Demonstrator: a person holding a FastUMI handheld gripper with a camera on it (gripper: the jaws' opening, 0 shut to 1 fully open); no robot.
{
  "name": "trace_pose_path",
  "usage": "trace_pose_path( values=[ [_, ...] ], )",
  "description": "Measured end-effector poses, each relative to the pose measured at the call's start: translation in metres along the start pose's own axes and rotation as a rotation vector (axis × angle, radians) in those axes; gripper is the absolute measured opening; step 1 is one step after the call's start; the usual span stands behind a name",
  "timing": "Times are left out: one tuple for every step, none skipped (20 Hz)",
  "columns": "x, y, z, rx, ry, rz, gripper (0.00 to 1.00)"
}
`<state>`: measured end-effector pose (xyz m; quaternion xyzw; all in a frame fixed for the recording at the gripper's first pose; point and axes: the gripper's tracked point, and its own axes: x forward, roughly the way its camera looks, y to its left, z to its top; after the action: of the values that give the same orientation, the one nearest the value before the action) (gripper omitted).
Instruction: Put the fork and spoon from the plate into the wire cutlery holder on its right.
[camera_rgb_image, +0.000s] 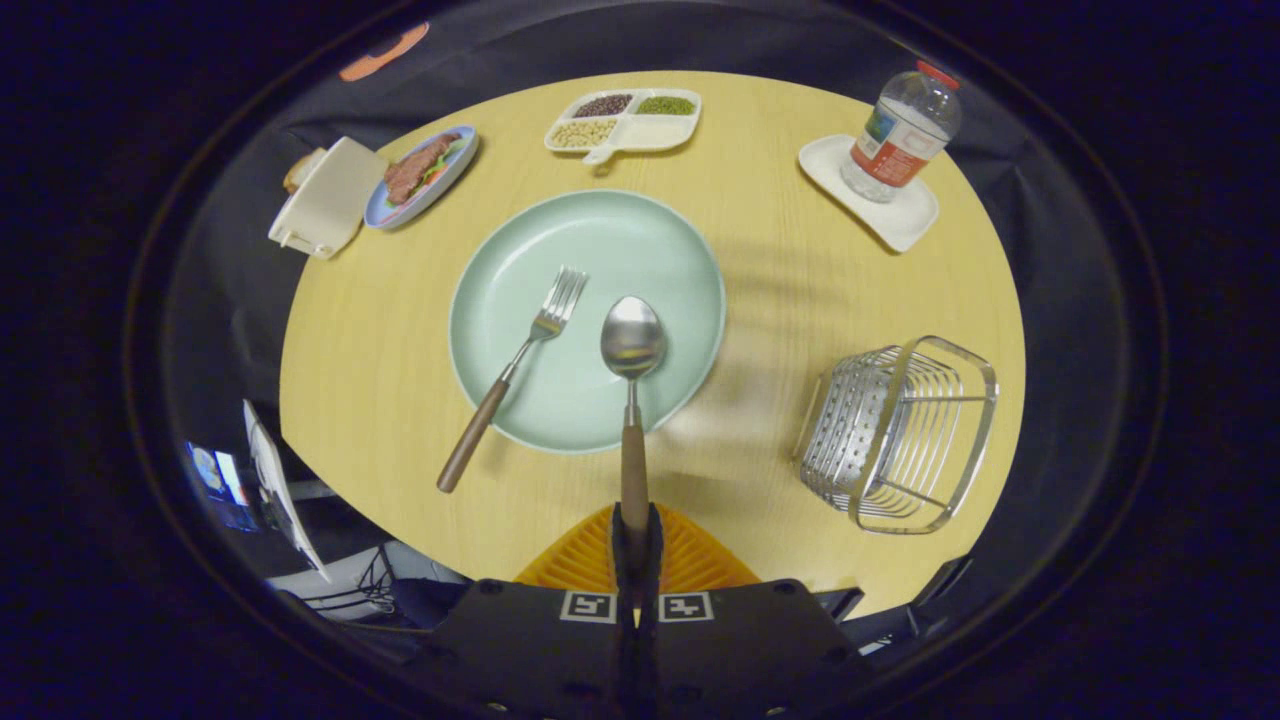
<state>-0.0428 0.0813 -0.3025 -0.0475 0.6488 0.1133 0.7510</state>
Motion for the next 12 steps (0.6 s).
trace_pose_path(
  values=[
    [-0.009, 0.0, 0.001, 0.006, -0.013, 0.01, 0.01],
    [-0.019, 0.001, 0.001, 0.014, -0.02, 0.023, 0.01],
    [-0.03, 0.001, 0.0, 0.028, -0.025, 0.042, 0.01],
    [-0.041, 0.002, 0.0, 0.048, -0.034, 0.062, 0.01],
    [-0.052, 0.0, 0.001, 0.063, -0.05, 0.074, 0.01],
    [-0.064, -0.005, 0.001, 0.07, -0.065, 0.076, 0.01],
    [-0.075, -0.011, 0.0, 0.082, -0.08, 0.076, 0.01],
    [-0.086, -0.019, -0.002, 0.099, -0.088, 0.073, 0.01],
    [-0.097, -0.027, -0.005, 0.12, -0.095, 0.071, 0.01],
    [-0.105, -0.037, -0.007, 0.14, -0.1, 0.065, 0.0],
    [-0.113, -0.049, -0.009, 0.159, -0.104, 0.052, 0.0],
    [-0.118, -0.061, -0.013, 0.179, -0.105, 0.034, 0.0]
  ],
)
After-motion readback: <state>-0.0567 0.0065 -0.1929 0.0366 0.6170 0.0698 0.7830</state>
